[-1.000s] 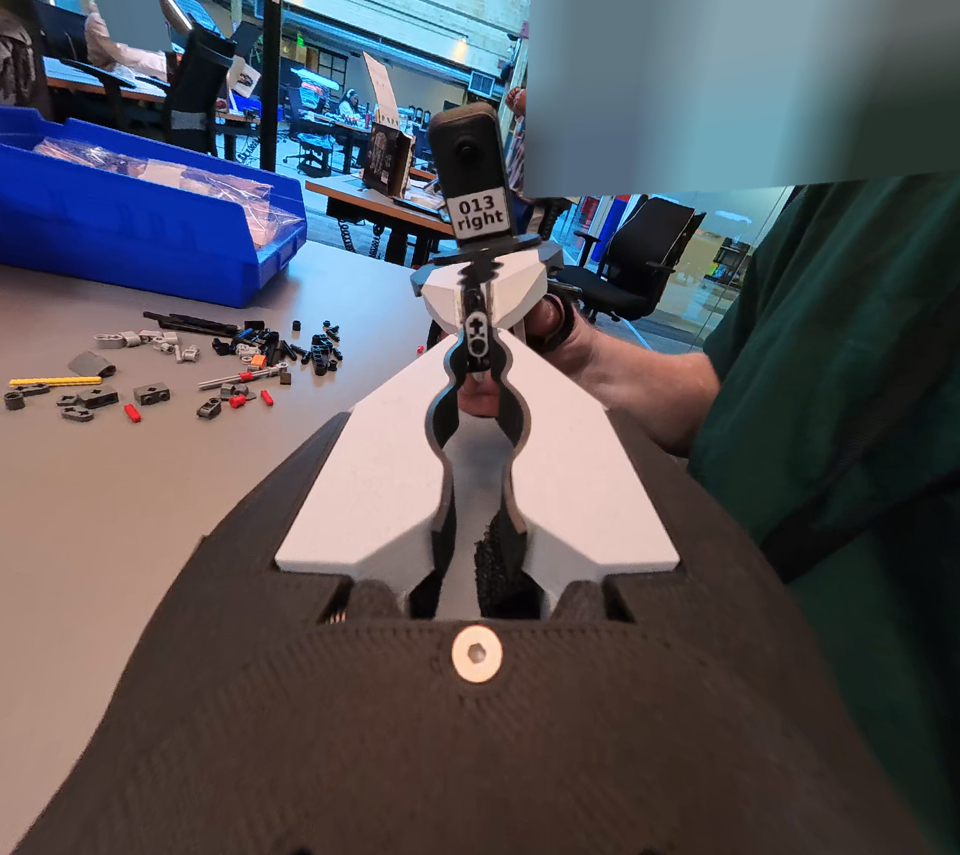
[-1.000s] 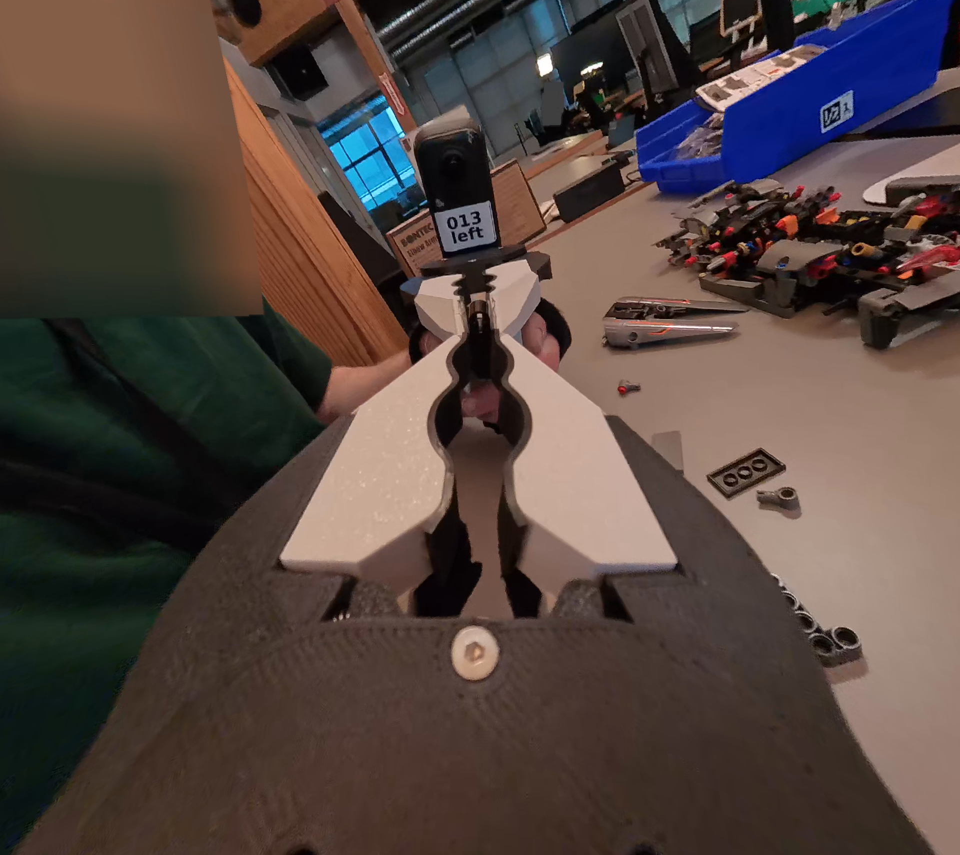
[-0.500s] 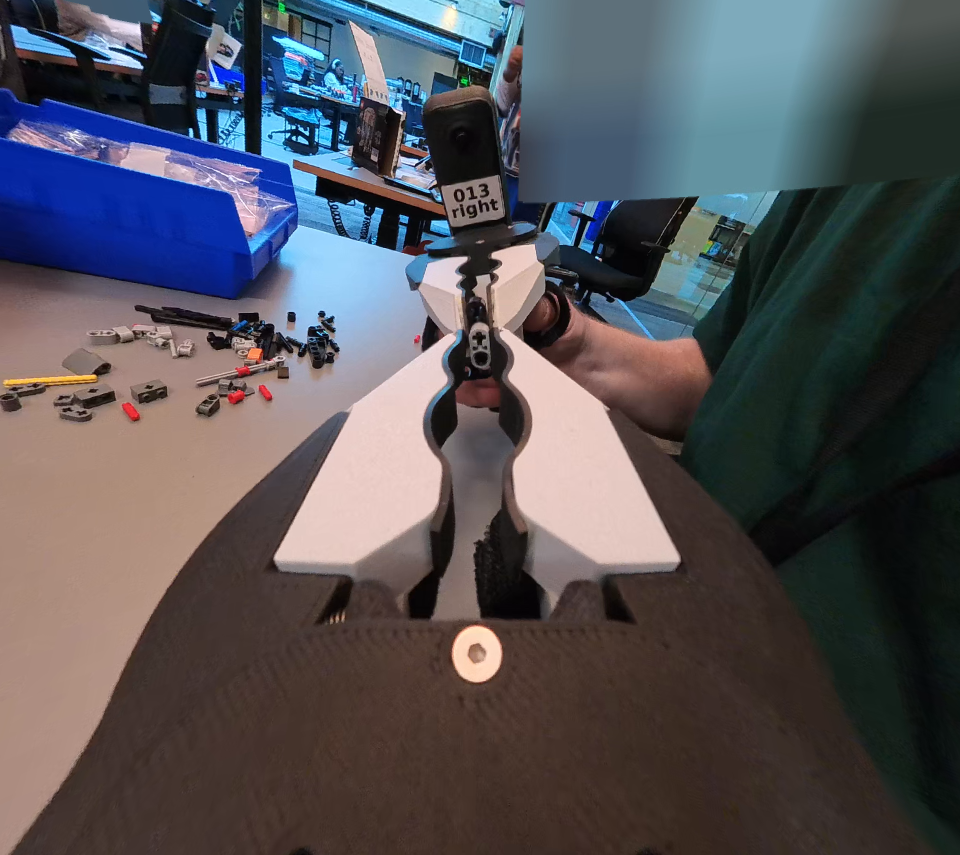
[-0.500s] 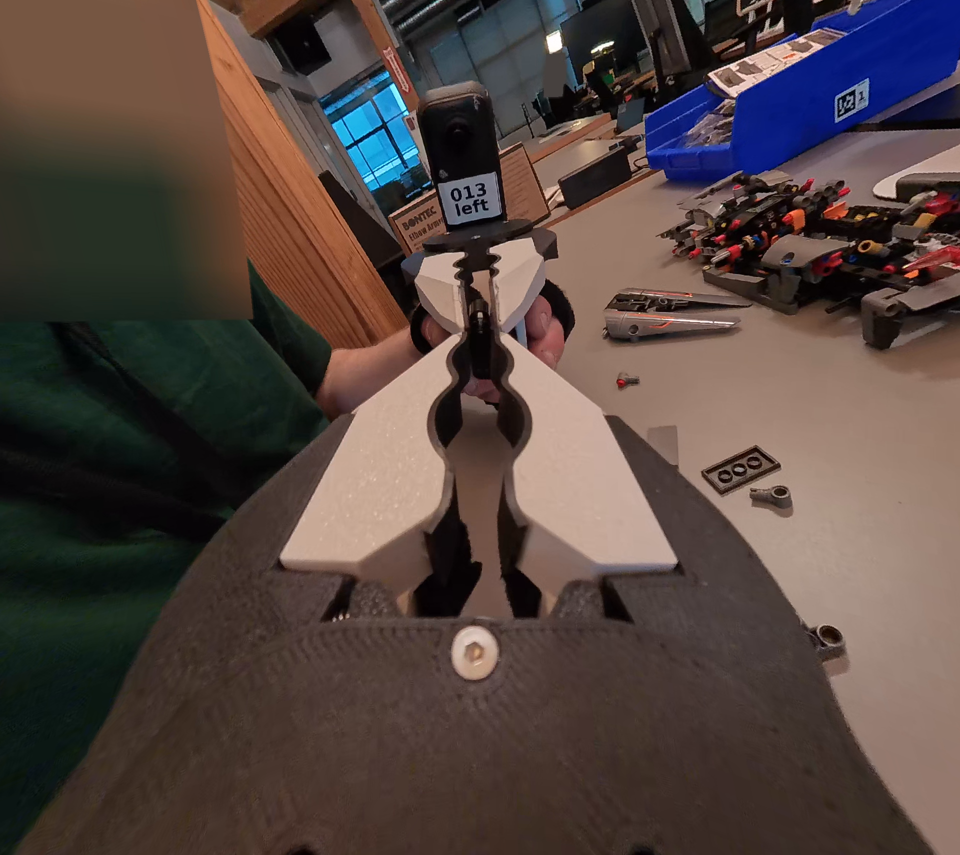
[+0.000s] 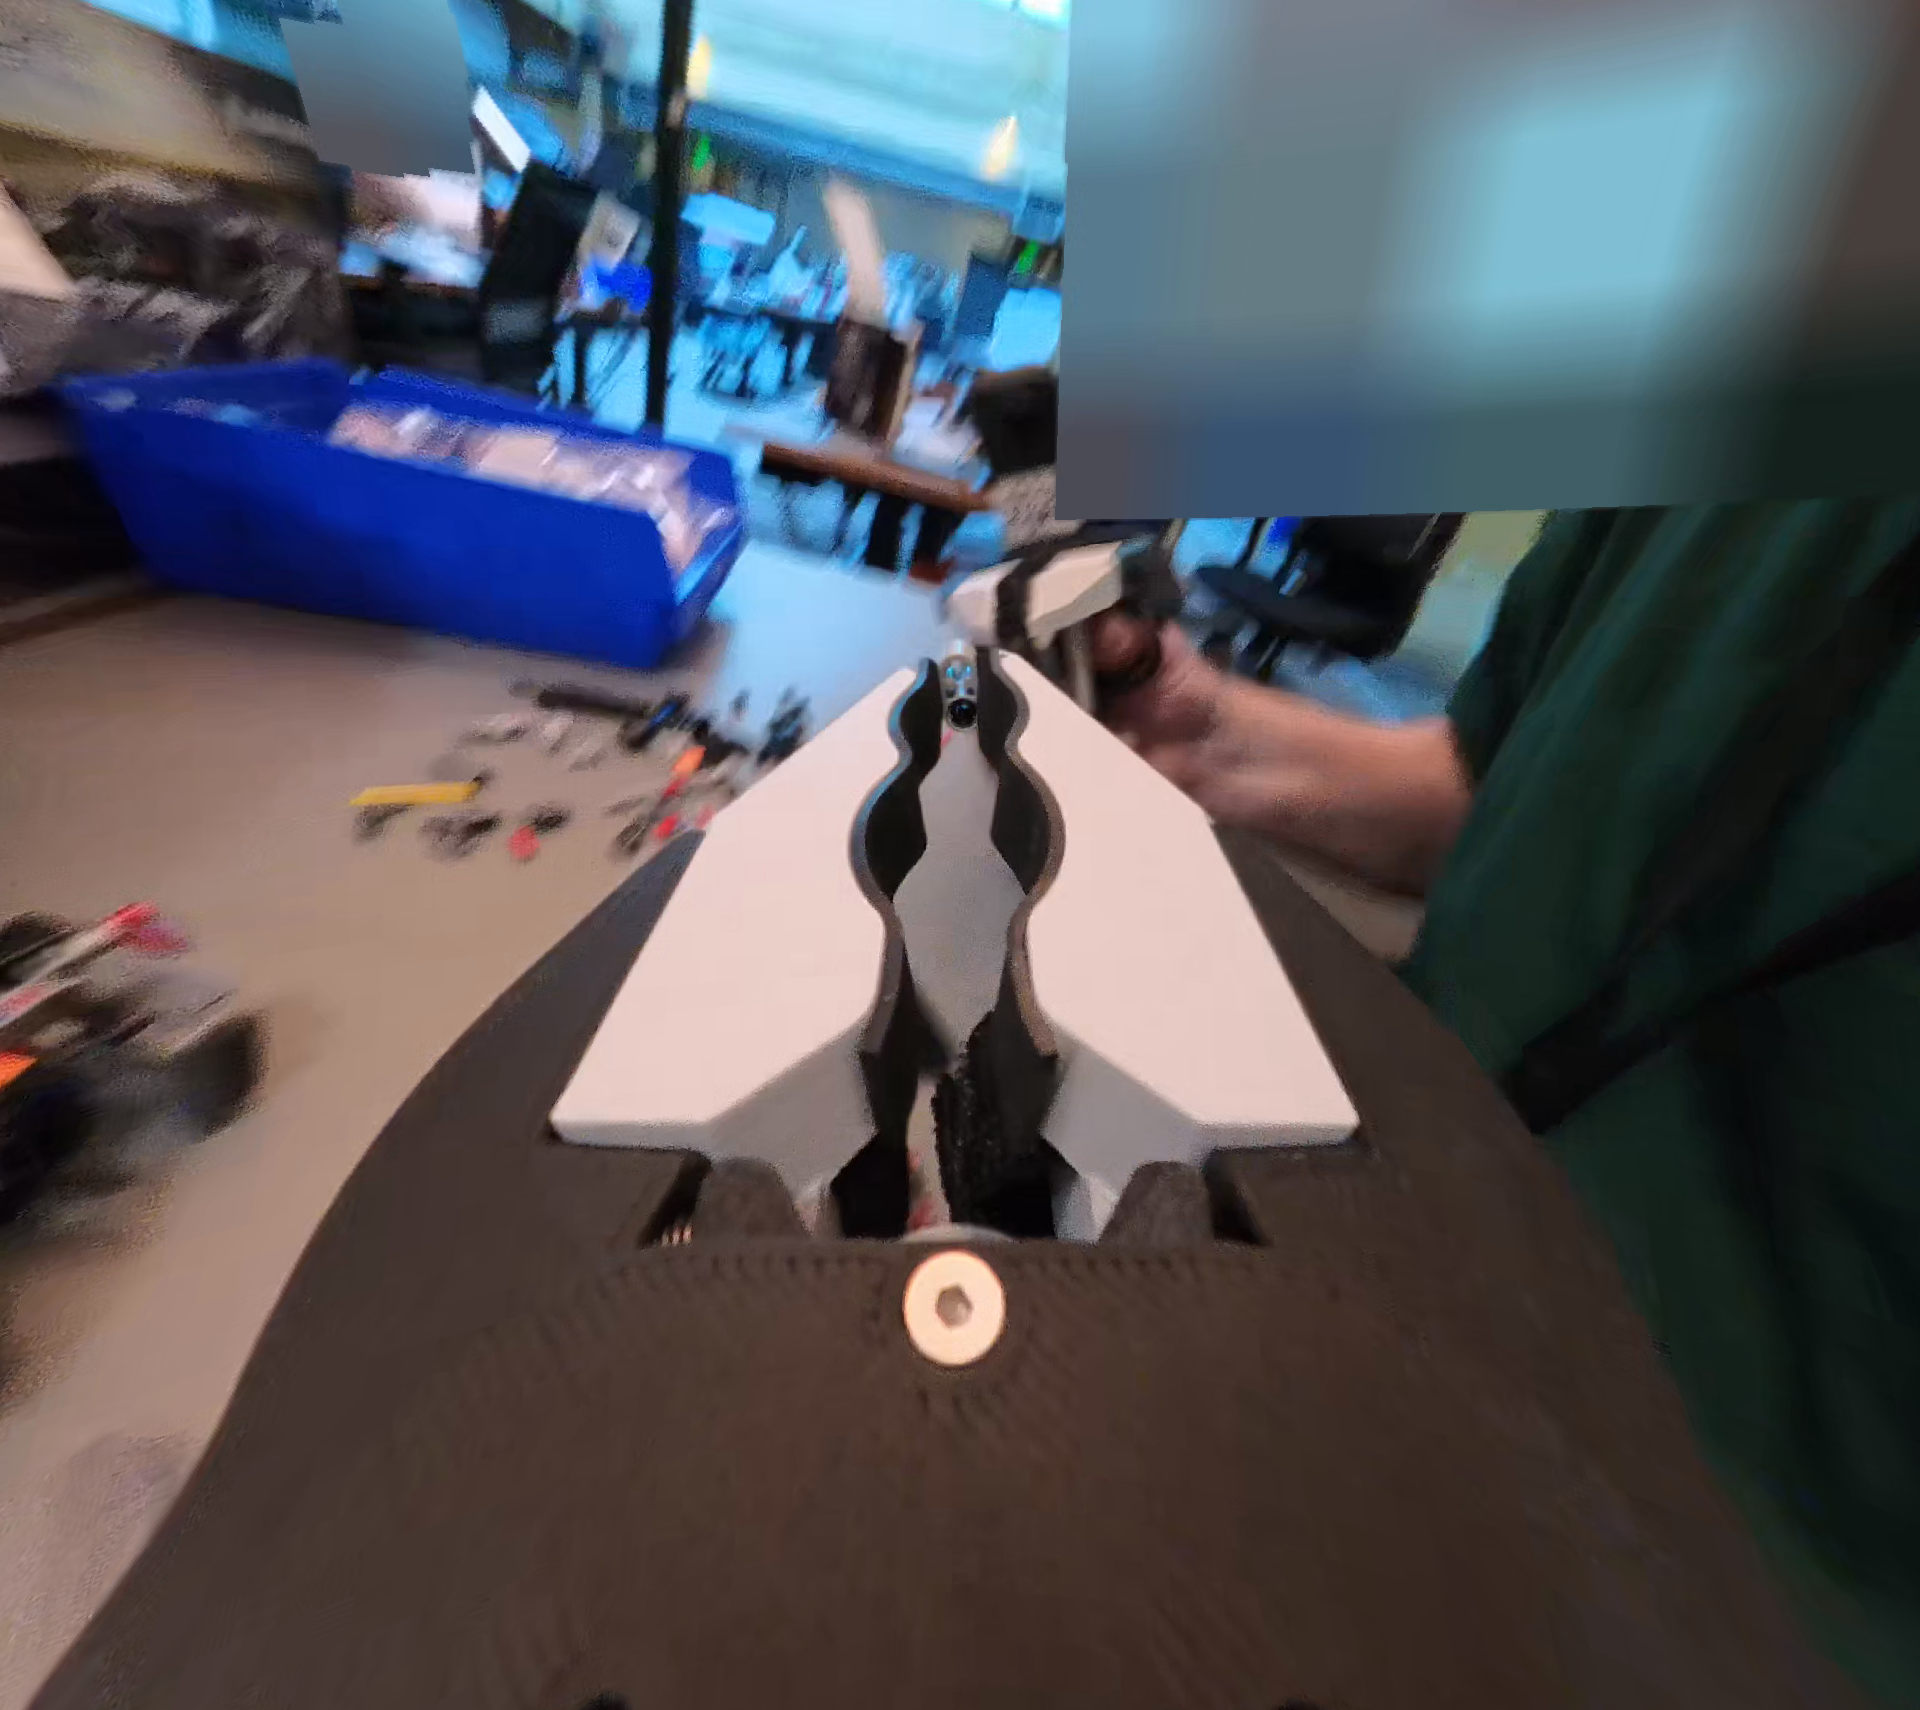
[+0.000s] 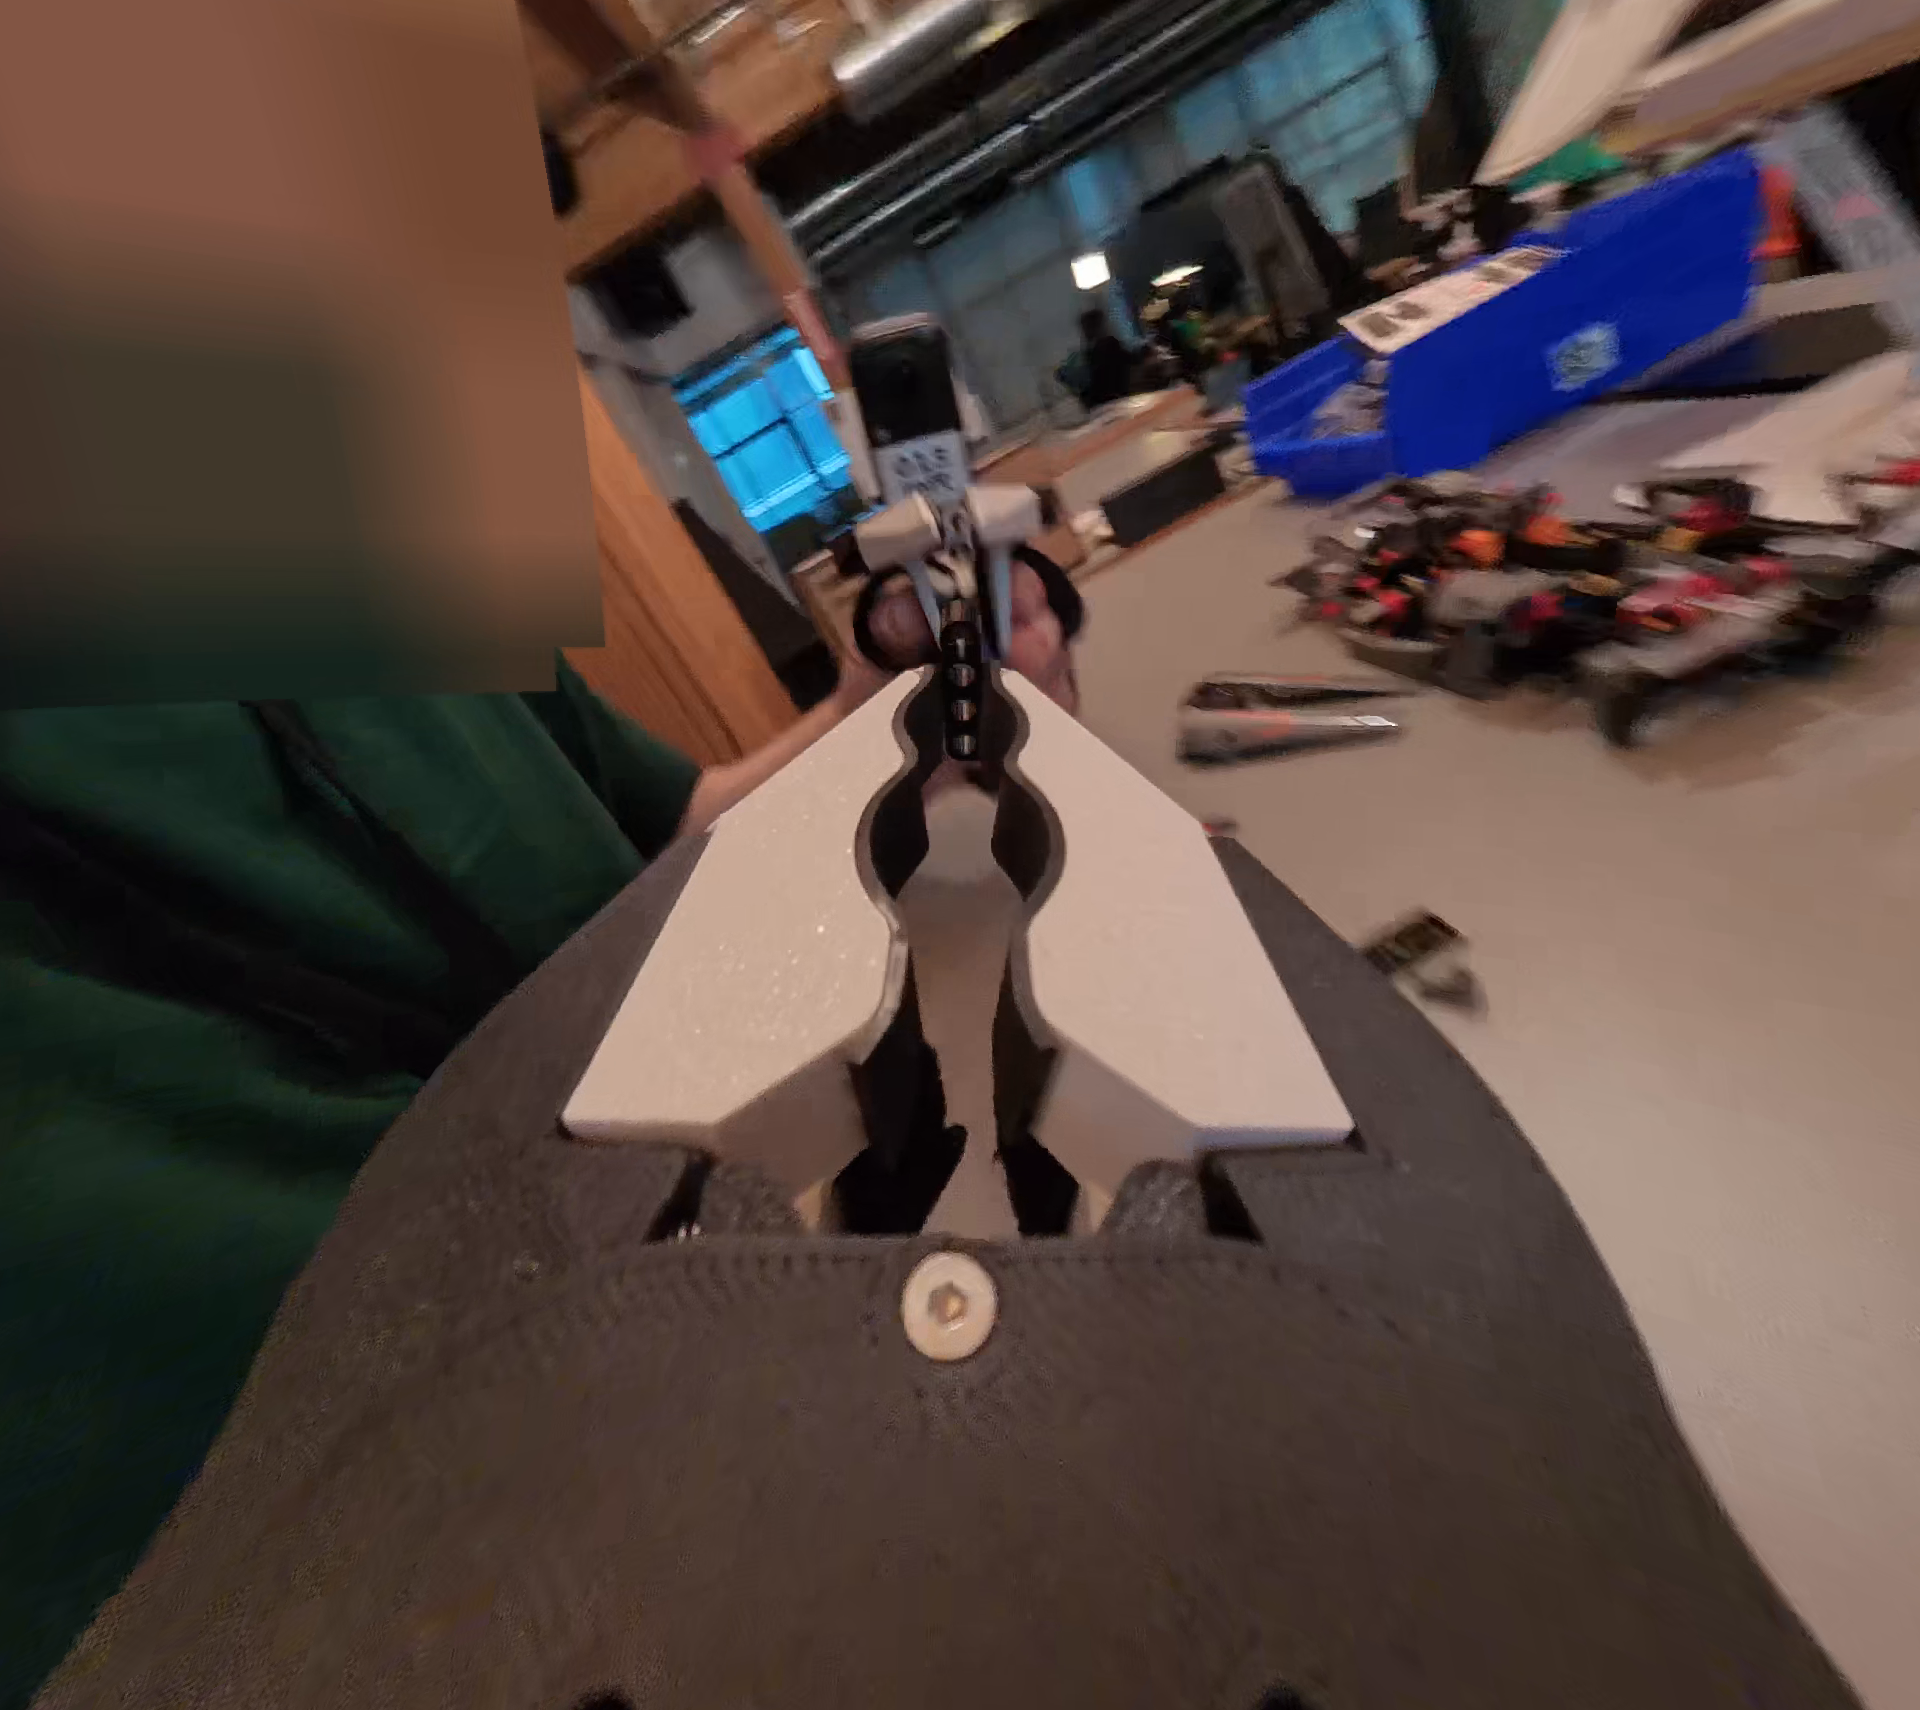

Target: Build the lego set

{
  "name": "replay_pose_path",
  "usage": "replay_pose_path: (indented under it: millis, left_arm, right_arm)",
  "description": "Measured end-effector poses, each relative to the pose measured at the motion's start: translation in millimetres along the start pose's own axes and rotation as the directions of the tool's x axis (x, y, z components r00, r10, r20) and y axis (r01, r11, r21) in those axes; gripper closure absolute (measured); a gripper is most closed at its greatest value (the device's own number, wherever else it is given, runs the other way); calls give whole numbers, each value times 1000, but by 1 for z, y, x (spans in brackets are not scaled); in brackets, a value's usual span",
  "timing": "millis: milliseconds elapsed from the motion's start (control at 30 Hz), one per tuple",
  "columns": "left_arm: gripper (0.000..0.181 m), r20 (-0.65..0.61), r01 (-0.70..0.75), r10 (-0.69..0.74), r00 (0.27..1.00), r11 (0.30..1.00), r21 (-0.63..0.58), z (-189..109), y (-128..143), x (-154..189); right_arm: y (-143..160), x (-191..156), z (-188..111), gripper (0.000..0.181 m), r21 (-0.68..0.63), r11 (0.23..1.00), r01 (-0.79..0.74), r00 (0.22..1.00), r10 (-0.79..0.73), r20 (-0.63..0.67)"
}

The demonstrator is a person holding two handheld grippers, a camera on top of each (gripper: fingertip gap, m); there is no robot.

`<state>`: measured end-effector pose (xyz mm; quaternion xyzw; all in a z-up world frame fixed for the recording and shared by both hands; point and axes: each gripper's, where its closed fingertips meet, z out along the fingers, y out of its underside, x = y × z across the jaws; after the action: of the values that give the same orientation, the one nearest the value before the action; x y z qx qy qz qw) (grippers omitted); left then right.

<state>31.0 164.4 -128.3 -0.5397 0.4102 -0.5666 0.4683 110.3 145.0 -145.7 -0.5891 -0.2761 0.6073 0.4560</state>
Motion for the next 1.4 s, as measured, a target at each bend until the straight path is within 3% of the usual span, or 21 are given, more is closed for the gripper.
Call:
replay_pose_path:
  millis: [100, 133, 167, 233, 333, 467, 533, 600, 733, 833, 933, 1000, 1100, 1167, 1267, 1333, 1400]
  left_arm:
    - [175, -52, -4, -5, 999, 986, -168, 21, 33, 12]
    - [175, 2, -74, 77, 997, 971, -227, 24, 43, 6]
    - [175, 11, -114, 124, 992, 944, -309, 21, 55, 3]
    - [175, -33, -39, 29, 999, 930, -364, 14, 63, 10]
    - [175, -25, -135, 142, 990, 848, -513, 7, 93, 13]
    - [176, -12, -245, 306, 952, 735, -632, 5, 130, 10]
    - [176, -14, -280, 351, 936, 722, -633, 6, 141, 11]
    - [176, -13, -378, 496, 868, 645, -664, 3, 148, 5]
    - [176, -43, -514, 645, 763, 565, -645, 7, 147, 8]
    - [176, -53, -592, 733, 678, 502, -630, 9, 141, 9]
    - [176, -52, -672, 819, 571, 431, -602, 15, 126, 16]
    - [176, -55, -735, 872, 487, 375, -565, 20, 114, 24]
    - [176, -54, -781, 882, 467, 384, -492, 28, 99, 39]
    - [176, -59, -812, 901, 430, 357, -461, 31, 92, 48]
    - [176, -53, -830, 911, 409, 347, -436, 30, 84, 56]
    - [176, -63, -835, 912, 406, 342, -432, 28, 83, 57]
    - [176, -59, -844, 916, 397, 339, -416, 28, 81, 59]
  right_arm:
    - [24, 2, 12, 176, -135, 989, 55, 998, -58, -18]
    - [26, 4, 12, 176, -146, 988, 41, 999, -43, -7]
    - [30, 9, 9, 176, -165, 986, 40, 999, -44, -22]
    - [40, 12, 3, 176, -226, 971, 72, 995, -86, -56]
    - [67, 13, -1, 175, -380, 917, 117, 981, -167, -101]
    - [94, 18, -3, 176, -479, 871, 108, 973, -191, -128]
    - [110, 21, -6, 176, -551, 829, 97, 969, -205, -137]
    - [125, 24, -8, 176, -618, 783, 78, 966, -213, -148]
    - [139, 33, -10, 174, -680, 733, 26, 957, -215, -195]
    - [134, 39, -11, 148, -679, 734, 18, 944, -236, -230]
    - [105, 29, -2, 149, -591, 800, 100, 929, -288, -233]
    - [89, 7, 12, 157, -490, 868, 82, 969, -185, -164]
    - [74, -10, 29, 156, -361, 931, -51, 999, 42, -33]
    - [73, -17, 35, 155, -340, 933, -122, 987, 149, 54]
    - [71, -30, 42, 154, -339, 927, -163, 960, 228, 162]
    - [71, -37, 43, 171, -343, 928, -145, 951, 227, 212]
    - [71, -41, 44, 166, -357, 921, -155, 937, 251, 241]
